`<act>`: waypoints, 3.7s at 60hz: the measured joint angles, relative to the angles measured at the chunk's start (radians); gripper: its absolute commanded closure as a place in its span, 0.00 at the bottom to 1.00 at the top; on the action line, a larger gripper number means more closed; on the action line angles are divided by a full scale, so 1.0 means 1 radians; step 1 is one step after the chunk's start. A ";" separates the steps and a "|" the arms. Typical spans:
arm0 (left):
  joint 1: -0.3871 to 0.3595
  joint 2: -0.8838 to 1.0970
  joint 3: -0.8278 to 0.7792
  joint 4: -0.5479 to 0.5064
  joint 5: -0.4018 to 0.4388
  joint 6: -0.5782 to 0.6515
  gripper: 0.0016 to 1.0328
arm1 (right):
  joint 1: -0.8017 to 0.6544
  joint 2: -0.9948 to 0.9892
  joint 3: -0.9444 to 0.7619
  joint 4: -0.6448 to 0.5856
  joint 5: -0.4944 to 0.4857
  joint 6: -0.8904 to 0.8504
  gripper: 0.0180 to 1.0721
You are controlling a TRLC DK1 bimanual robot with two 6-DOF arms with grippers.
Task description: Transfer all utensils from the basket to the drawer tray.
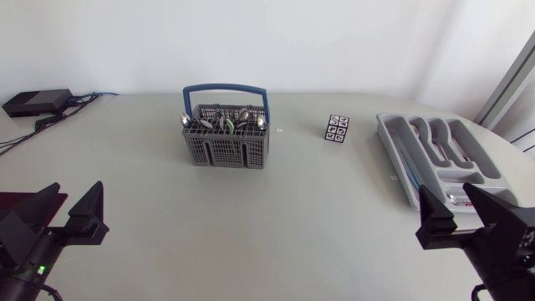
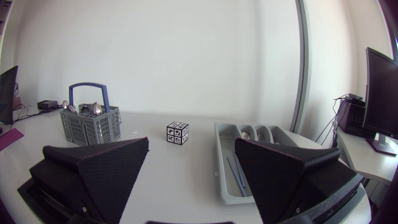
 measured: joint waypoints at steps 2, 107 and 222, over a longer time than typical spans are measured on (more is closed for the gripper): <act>0.000 0.000 0.000 0.000 0.000 0.000 0.04 | 0.009 -0.002 0.000 0.000 0.000 0.000 0.05; -0.216 1.291 0.852 -0.181 -0.109 0.058 0.06 | 0.426 1.723 1.210 -0.035 -0.135 -0.031 0.12; -0.380 0.967 0.669 -0.241 -0.018 0.192 0.12 | 0.499 1.197 0.789 -0.017 0.082 -0.083 0.26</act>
